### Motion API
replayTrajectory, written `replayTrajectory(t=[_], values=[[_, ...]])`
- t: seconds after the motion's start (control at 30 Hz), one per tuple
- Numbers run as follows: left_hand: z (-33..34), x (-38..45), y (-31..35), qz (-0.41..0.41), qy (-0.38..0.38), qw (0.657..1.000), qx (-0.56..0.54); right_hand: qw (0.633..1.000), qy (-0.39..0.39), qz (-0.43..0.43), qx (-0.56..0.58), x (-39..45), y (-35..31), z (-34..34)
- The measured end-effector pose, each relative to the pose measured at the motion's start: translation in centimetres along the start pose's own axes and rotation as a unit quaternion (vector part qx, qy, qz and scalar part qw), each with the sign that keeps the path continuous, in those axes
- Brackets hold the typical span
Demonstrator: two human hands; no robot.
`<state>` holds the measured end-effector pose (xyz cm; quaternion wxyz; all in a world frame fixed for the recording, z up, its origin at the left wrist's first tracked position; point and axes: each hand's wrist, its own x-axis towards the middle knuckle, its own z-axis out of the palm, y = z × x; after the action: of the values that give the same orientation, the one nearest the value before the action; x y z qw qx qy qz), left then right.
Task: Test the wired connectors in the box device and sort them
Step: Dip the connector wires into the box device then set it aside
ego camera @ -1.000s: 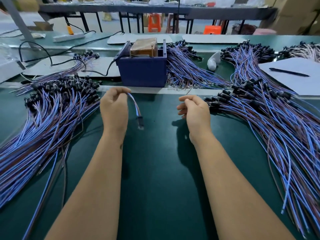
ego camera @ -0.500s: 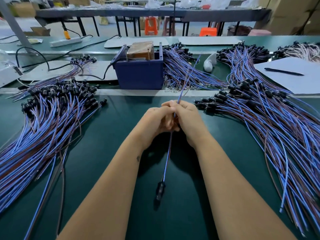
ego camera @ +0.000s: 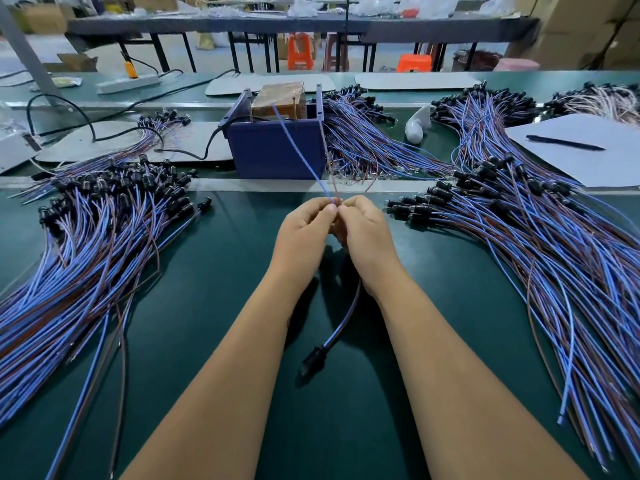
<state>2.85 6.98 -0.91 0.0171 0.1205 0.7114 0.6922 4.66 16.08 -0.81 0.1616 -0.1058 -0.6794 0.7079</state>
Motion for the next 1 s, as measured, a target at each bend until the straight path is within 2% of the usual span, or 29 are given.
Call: replayTrajectory(t=[0.13, 0.23, 0.37, 0.5, 0.67, 0.8, 1.0], values=[[-0.1, 0.1, -0.1, -0.013, 0.019, 0.998, -0.05, 0.996, -0.026, -0.046, -0.068, -0.1, 0.2, -0.1], [-0.6, 0.4, -0.3, -0.021, 0.064, 0.996, -0.063, 0.994, -0.036, -0.06, -0.085, -0.3, 0.3, 0.1], [-1.9, 1.1, -0.5, -0.021, 0.135, 0.989, -0.055, 0.996, 0.015, -0.062, -0.064, -0.4, 0.3, 0.0], [-4.0, 1.7, -0.9, -0.013, 0.166, 0.986, -0.002, 0.992, 0.063, -0.082, -0.068, -0.1, 0.3, -0.5], [-5.4, 2.4, -0.9, -0.085, 0.214, 0.972, 0.033, 0.996, 0.055, -0.033, -0.055, 0.2, 0.3, -0.3], [-5.5, 2.2, -1.0, -0.06, 0.205, 0.977, 0.005, 0.996, 0.048, -0.052, -0.052, 0.0, 0.3, -0.2], [-5.5, 2.4, -1.4, -0.044, 0.205, 0.978, 0.02, 0.993, 0.062, -0.058, -0.077, 0.3, 0.7, 0.0]])
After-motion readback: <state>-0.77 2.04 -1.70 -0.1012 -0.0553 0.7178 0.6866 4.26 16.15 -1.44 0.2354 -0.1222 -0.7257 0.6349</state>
